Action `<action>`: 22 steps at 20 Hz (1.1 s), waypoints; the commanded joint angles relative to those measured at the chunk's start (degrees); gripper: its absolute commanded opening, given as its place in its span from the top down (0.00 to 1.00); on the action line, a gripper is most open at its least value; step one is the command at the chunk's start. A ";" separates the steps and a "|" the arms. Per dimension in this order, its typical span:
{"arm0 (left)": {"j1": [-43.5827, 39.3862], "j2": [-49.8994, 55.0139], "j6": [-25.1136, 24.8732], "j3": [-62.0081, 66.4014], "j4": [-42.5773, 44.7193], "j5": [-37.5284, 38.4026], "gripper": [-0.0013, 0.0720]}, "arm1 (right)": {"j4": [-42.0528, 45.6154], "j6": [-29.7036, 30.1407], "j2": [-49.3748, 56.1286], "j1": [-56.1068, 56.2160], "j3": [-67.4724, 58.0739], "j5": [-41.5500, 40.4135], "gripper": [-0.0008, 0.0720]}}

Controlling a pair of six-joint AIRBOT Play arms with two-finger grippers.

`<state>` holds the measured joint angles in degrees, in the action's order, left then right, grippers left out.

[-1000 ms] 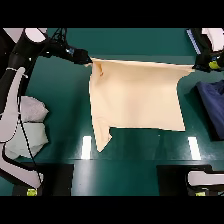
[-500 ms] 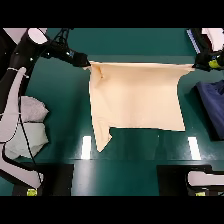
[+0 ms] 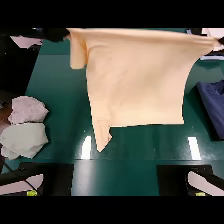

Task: Fold the shirts.

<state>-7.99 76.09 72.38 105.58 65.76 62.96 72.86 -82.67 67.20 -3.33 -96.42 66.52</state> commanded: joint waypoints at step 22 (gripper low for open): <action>2.38 12.50 7.87 -9.09 -4.66 16.96 0.25 | -8.87 5.77 6.62 -4.85 8.44 13.51 0.28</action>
<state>-5.82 88.55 80.25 101.10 66.37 74.26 64.64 -79.70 78.26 -6.76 -92.53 75.50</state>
